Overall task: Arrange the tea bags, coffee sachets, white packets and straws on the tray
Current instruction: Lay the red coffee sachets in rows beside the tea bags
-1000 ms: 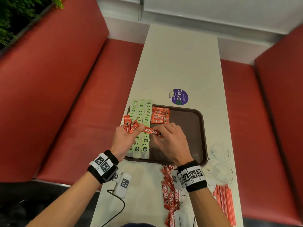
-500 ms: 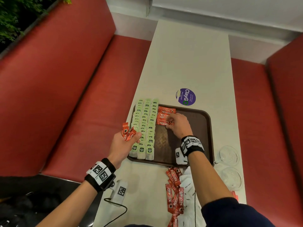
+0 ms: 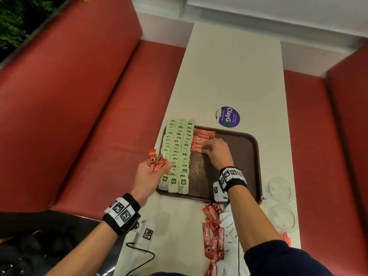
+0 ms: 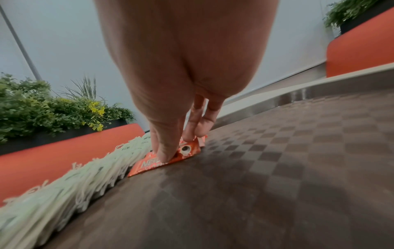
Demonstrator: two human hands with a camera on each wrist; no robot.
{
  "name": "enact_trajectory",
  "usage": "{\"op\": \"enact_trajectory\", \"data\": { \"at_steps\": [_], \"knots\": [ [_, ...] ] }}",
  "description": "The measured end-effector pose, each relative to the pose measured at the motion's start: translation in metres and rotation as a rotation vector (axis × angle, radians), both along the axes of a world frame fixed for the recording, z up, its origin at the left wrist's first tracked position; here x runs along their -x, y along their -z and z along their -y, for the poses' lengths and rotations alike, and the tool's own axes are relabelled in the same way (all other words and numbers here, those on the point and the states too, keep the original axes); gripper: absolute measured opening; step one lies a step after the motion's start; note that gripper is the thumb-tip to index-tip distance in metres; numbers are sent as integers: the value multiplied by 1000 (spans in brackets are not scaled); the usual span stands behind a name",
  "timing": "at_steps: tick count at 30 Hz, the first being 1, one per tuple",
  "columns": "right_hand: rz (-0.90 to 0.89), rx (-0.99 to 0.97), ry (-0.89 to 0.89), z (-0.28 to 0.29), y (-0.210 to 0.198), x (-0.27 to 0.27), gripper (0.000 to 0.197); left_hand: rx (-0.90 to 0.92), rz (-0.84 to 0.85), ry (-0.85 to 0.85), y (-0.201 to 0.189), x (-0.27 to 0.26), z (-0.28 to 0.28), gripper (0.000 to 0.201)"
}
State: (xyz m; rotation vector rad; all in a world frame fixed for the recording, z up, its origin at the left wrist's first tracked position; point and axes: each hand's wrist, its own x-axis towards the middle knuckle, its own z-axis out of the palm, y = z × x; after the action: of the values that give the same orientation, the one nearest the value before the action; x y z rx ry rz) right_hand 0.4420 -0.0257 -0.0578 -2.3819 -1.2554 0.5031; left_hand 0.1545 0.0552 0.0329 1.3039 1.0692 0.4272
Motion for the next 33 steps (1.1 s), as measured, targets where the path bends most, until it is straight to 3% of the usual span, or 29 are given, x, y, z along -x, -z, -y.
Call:
{"op": "enact_trajectory", "data": {
  "at_steps": [5,11,20,24,33],
  "knots": [
    [70,-71,-3,4,2,3,13,7,-12,21,1,1,-1,25],
    [75,-64,13,-2,9,4,19,73,26,69,-3,-3,2,11],
    [158,-46,48,-8,14,6,49,99,35,131,-8,-8,9,14],
    [194,-11,-4,-9,16,4,44,115,35,123,-10,-8,10,23],
    [214,43,-9,-14,12,3,52,151,95,149,-24,-12,13,14]
  ]
}}
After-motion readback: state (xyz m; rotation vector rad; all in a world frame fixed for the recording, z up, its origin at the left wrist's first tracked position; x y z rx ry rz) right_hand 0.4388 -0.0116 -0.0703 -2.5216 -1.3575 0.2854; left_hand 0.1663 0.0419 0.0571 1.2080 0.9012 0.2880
